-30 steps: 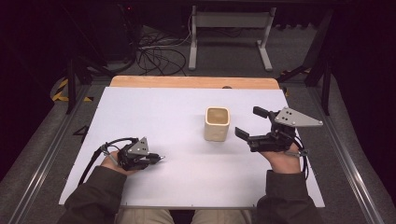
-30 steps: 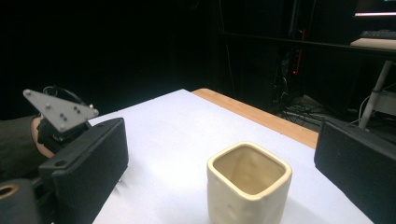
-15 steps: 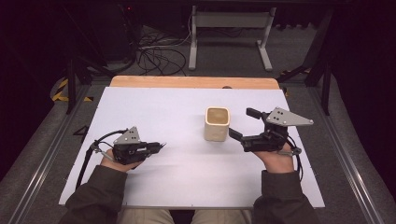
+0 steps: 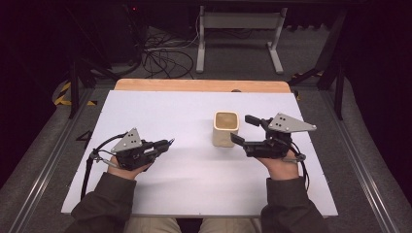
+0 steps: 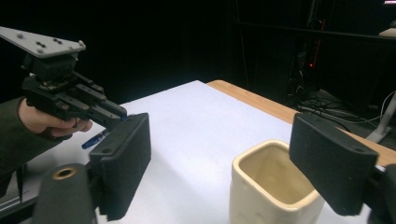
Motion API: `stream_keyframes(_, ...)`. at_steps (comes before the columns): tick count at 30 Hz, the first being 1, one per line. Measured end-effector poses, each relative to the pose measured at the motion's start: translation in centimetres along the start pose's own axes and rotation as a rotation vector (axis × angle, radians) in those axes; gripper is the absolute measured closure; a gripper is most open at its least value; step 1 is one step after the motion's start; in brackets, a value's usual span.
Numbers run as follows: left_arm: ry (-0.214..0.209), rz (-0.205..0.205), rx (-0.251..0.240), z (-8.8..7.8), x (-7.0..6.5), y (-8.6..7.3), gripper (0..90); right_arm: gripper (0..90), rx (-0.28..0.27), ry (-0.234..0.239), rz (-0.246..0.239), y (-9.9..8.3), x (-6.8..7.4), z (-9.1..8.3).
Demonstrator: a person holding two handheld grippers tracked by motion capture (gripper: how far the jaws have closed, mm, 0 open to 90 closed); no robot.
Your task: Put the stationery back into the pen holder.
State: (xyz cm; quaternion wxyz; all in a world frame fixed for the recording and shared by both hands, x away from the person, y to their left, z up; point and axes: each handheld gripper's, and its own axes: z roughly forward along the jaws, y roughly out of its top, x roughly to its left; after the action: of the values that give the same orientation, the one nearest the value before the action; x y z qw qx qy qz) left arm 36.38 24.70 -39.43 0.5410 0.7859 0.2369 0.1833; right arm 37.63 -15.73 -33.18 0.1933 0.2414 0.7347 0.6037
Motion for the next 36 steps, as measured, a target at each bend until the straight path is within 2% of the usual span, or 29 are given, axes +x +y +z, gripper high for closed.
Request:
stream_keyframes(7,0.015,0.006,-0.108,-0.5,-1.4,1.1,79.9,27.4,-0.018,0.009,0.015,-0.1,0.3,0.5)
stream_keyframes(11,0.014,0.015,-0.144,-0.5,-2.1,1.5,79.8,29.0,-0.020,0.028,0.015,-0.2,0.7,1.0)
stream_keyframes(18,0.006,0.020,-0.177,-0.4,-2.7,1.6,79.7,31.6,-0.012,0.061,0.021,-0.4,1.3,2.0)
stream_keyframes(20,0.000,0.010,-0.182,-0.4,-2.9,1.7,79.6,32.7,-0.006,0.068,0.019,-0.4,1.5,2.3)
stream_keyframes(25,0.014,0.017,-0.215,-0.7,-3.2,2.0,79.6,36.3,0.005,0.098,0.016,-0.6,2.1,3.1)
stream_keyframes(32,0.003,0.012,-0.227,-0.6,-3.6,2.1,79.7,39.1,0.005,0.144,0.026,-0.9,2.8,4.1)
stream_keyframes(36,0.004,0.026,-0.226,-0.6,-3.8,2.2,79.7,39.5,0.018,0.174,0.027,-1.1,3.4,4.9)
